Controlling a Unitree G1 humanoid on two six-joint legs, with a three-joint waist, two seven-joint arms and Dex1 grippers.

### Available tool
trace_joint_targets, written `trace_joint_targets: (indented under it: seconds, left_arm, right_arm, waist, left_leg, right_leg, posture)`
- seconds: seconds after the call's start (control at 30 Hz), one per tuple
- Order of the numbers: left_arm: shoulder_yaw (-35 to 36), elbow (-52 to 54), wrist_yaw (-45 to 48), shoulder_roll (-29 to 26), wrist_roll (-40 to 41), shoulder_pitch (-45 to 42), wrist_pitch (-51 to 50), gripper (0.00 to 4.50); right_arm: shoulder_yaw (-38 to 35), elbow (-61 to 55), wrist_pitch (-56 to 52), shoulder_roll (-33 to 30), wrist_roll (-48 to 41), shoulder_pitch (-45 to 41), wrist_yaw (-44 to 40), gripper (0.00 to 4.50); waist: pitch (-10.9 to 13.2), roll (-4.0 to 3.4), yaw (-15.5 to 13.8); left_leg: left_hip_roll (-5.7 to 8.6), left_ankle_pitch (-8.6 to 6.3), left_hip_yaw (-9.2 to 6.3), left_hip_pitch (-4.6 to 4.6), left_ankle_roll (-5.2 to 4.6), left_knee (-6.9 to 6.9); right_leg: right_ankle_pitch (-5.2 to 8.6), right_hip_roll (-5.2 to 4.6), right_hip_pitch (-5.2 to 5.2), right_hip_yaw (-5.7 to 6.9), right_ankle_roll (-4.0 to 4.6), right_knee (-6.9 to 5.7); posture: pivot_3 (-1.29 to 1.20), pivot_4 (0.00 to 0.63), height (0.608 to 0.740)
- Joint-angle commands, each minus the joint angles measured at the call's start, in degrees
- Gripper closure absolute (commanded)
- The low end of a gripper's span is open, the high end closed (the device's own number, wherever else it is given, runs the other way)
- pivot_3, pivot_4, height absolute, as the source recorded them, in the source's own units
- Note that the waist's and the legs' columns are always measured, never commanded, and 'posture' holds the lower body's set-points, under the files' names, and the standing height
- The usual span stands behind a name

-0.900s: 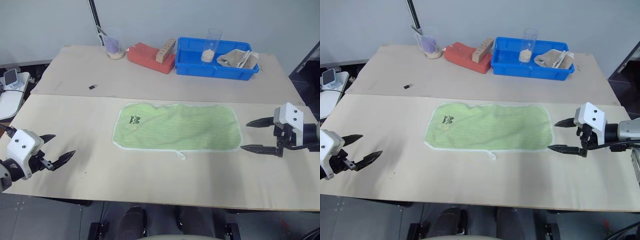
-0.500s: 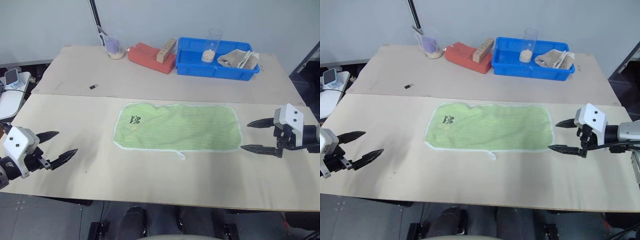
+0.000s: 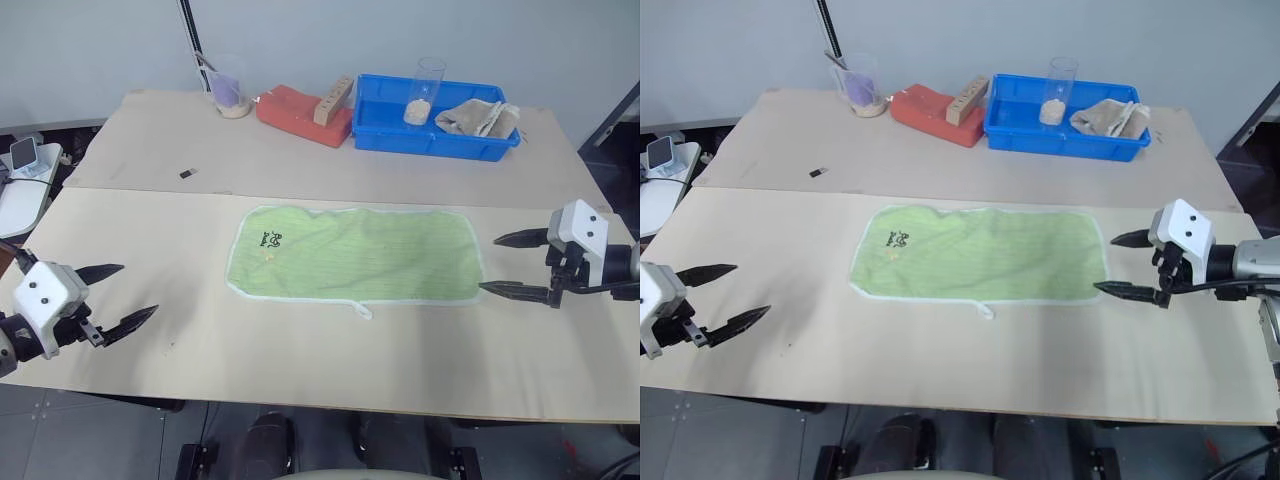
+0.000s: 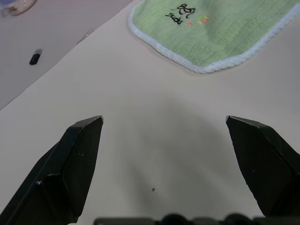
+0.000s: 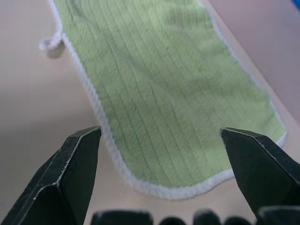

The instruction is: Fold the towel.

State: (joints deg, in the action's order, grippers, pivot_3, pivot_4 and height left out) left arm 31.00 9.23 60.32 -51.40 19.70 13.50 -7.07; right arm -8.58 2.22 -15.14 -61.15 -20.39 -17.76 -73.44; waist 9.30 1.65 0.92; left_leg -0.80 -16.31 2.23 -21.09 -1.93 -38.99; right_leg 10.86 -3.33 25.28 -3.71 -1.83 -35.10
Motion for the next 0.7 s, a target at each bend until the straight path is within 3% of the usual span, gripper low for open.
trace_joint_targets:
  seconds: [0.03, 0.23, 0.43, 0.7]
  left_arm:
    - [-4.6, -0.09, -0.31, -0.05, -2.25, -2.74, 2.99, 0.0]
    - [-16.18, -6.23, -1.22, 1.38, -8.18, -11.99, 8.22, 0.0]
    - [-27.71, -20.39, -3.65, 4.96, -18.34, -24.12, 21.41, 0.0]
    - [-34.23, -33.46, -7.38, 7.91, -24.58, -34.84, 32.94, 0.0]
  right_arm:
    - [-0.38, -7.51, -5.32, -0.88, -4.89, -1.9, -1.74, 0.02]
    - [0.98, -20.11, -15.19, -0.49, -12.9, -3.7, -1.78, 0.02]
    - [1.42, -27.67, -21.28, -0.01, -18.48, -4.53, 0.34, 0.02]
    - [0.38, -31.04, -23.6, -0.31, -20.85, -3.38, 2.26, 0.02]
  waist:
    - [0.0, 0.0, -0.03]
    - [-0.01, -0.01, -0.17]
    - [-0.03, 0.03, -0.27]
    - [-0.03, 0.03, -0.66]
  left_leg:
    - [0.0, 0.0, 0.0, 0.0, 0.0, 0.0]
    - [0.0, 0.0, -0.07, -0.01, 0.0, -0.05]
    - [0.03, 0.0, -0.12, -0.1, 0.0, -0.14]
    - [0.07, 0.0, -0.13, -0.14, 0.0, -0.31]
  right_leg:
    - [0.0, 0.0, 0.0, 0.0, 0.0, 0.0]
    - [-0.02, 0.01, -0.02, 0.03, 0.01, -0.04]
    - [-0.11, -0.02, -0.03, 0.05, -0.03, 0.0]
    - [-0.24, -0.07, -0.05, 0.06, -0.1, -0.03]
  posture:
    - [0.0, 0.15, 0.714]
    - [0.0, 0.15, 0.714]
    - [0.0, 0.15, 0.714]
    - [0.0, 0.15, 0.714]
